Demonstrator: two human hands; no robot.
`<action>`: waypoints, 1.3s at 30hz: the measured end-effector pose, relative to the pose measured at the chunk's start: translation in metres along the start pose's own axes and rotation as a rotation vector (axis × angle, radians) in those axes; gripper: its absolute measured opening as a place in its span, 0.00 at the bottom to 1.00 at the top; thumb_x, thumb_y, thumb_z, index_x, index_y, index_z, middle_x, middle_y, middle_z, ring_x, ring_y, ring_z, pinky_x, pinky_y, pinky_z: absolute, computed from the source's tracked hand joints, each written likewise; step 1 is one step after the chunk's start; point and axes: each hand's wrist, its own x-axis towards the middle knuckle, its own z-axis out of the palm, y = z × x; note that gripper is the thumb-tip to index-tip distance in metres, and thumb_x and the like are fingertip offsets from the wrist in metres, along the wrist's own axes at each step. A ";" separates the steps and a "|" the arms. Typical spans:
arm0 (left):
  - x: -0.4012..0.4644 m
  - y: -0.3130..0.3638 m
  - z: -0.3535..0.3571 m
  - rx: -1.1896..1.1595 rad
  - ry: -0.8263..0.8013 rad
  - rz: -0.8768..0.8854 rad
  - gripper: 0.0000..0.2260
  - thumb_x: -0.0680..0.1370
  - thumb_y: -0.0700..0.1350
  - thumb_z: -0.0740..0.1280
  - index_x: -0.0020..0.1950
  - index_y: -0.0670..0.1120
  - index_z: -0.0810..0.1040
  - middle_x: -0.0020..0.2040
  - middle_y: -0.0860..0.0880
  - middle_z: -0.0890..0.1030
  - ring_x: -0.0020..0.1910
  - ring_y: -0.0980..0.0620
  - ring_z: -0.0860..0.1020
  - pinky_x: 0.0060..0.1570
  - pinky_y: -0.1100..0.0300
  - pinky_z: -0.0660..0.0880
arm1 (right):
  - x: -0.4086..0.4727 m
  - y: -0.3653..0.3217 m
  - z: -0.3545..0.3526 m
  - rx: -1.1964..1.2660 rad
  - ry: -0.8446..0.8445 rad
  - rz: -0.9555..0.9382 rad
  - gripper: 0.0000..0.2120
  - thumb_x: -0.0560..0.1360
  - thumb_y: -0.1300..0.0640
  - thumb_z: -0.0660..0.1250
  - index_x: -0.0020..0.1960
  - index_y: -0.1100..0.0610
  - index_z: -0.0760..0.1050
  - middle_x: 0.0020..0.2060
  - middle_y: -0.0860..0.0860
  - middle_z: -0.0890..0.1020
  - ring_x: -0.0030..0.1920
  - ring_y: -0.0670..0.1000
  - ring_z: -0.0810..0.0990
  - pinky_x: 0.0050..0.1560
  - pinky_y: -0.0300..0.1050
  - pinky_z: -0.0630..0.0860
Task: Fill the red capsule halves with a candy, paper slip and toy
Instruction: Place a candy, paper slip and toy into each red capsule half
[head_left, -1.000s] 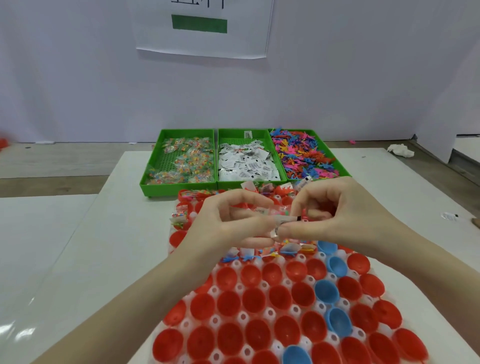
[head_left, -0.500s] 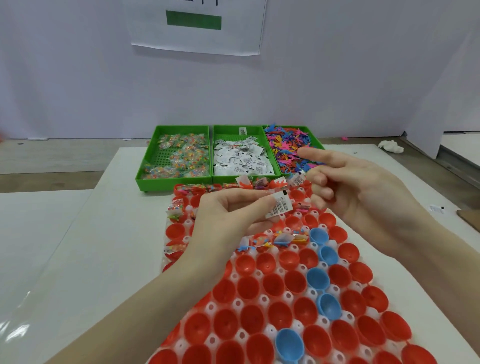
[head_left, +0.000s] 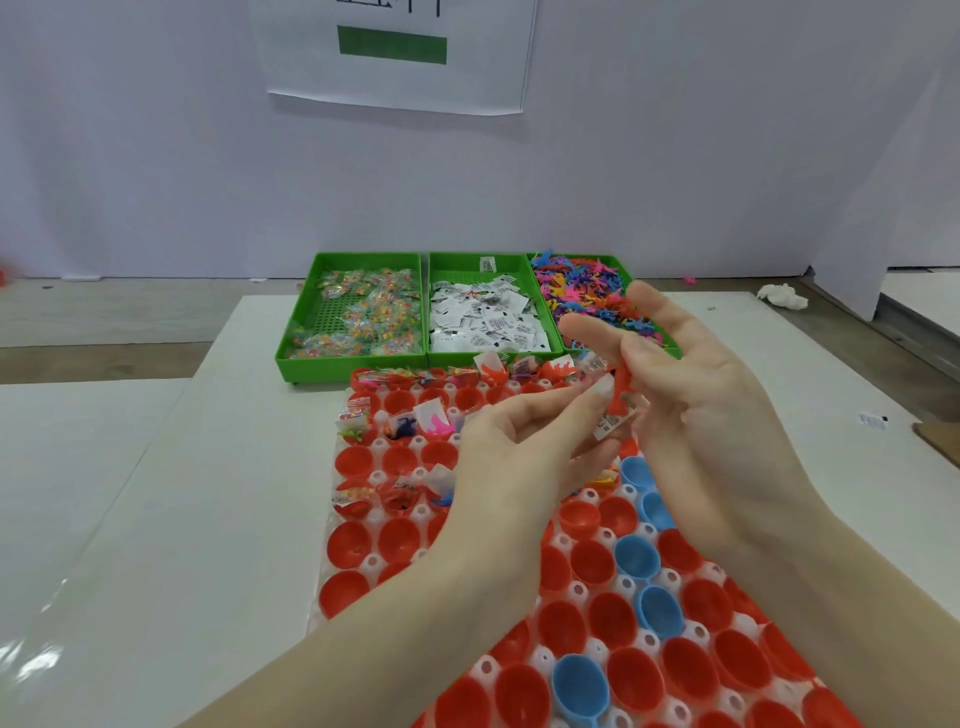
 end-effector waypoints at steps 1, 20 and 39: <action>-0.002 -0.001 0.001 -0.019 -0.014 0.003 0.06 0.72 0.38 0.70 0.46 0.37 0.81 0.40 0.43 0.83 0.36 0.53 0.82 0.39 0.66 0.79 | -0.001 0.002 0.001 0.022 0.011 0.010 0.14 0.79 0.62 0.54 0.62 0.49 0.67 0.43 0.47 0.85 0.43 0.40 0.82 0.42 0.36 0.76; 0.003 -0.004 -0.006 -0.031 0.011 0.177 0.08 0.69 0.34 0.70 0.47 0.40 0.82 0.42 0.45 0.85 0.43 0.52 0.83 0.40 0.66 0.79 | -0.013 0.016 -0.004 -0.176 0.095 0.115 0.20 0.60 0.47 0.70 0.48 0.56 0.82 0.44 0.51 0.85 0.47 0.48 0.82 0.52 0.45 0.75; 0.054 -0.027 -0.009 1.408 -0.172 0.465 0.08 0.77 0.50 0.63 0.50 0.48 0.79 0.49 0.53 0.76 0.54 0.53 0.73 0.57 0.54 0.66 | 0.029 0.015 -0.102 -1.038 0.041 0.071 0.11 0.71 0.66 0.69 0.53 0.60 0.81 0.32 0.49 0.81 0.27 0.38 0.77 0.33 0.26 0.72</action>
